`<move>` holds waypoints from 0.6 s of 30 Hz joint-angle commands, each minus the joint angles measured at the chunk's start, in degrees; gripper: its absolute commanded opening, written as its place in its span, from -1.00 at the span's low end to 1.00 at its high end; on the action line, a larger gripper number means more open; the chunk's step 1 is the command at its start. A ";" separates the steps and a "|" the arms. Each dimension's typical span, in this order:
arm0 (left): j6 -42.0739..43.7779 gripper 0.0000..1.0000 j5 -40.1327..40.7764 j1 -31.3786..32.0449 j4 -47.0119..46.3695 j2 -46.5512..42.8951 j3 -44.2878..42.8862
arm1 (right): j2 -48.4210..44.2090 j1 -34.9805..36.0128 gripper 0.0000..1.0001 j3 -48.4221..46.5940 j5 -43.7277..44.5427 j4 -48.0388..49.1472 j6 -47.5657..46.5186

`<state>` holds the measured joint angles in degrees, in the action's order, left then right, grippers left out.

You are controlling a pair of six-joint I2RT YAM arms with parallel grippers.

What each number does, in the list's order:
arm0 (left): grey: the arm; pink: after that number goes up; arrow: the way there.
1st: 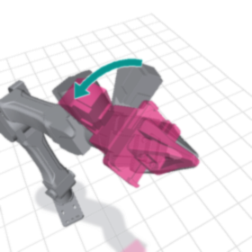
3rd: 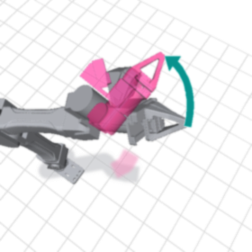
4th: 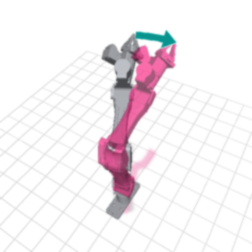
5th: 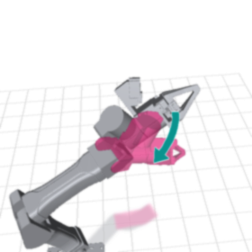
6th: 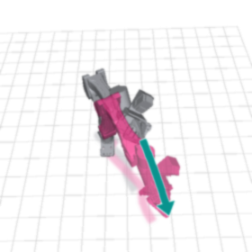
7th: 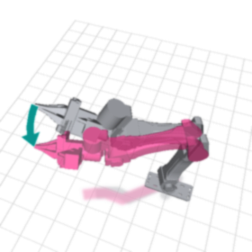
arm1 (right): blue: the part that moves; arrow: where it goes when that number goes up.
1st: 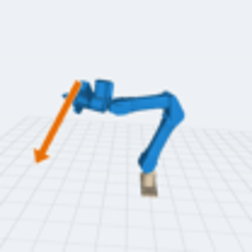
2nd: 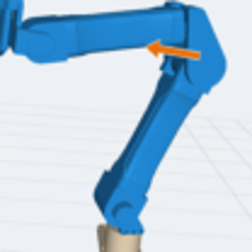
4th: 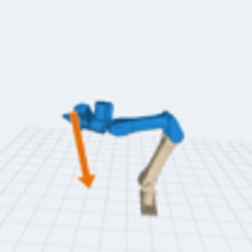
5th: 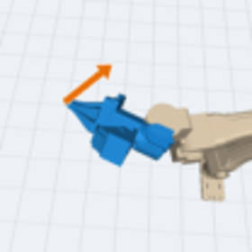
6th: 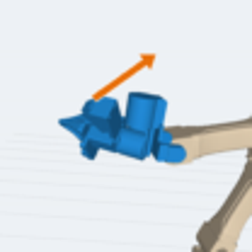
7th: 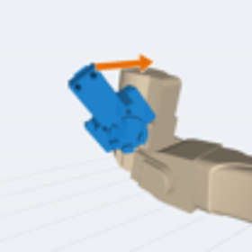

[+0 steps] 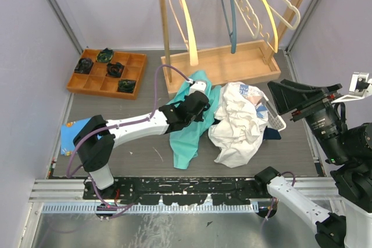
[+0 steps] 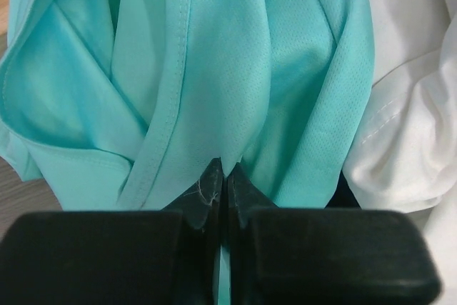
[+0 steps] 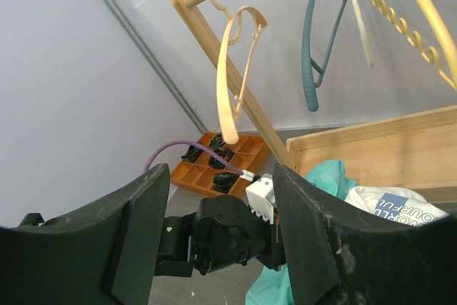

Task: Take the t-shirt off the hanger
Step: Pick up the T-shirt from the center of the board.

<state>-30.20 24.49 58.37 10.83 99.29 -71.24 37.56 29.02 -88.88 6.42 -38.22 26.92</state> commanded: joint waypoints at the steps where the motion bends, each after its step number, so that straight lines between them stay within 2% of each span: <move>1: 0.41 -0.98 -0.08 -0.33 -0.20 0.71 0.35 | -0.67 -0.27 0.30 -2.00 0.44 1.24 0.33; 7: 4.17 -1.00 0.42 -0.25 2.92 -6.74 -1.86 | -0.83 -0.27 0.31 -0.87 0.53 1.21 -0.25; 13: 7.58 -1.00 -8.17 1.18 4.21 -19.77 -4.84 | 1.68 -0.27 0.29 1.34 0.72 -3.52 -3.62; 18: 8.44 -1.00 -13.89 2.88 8.21 -25.64 -10.93 | 3.91 -0.27 0.30 3.49 -0.91 -6.45 -3.81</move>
<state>-23.75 16.71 59.86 17.28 77.60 -77.01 38.70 29.02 -87.02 6.57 -42.68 24.64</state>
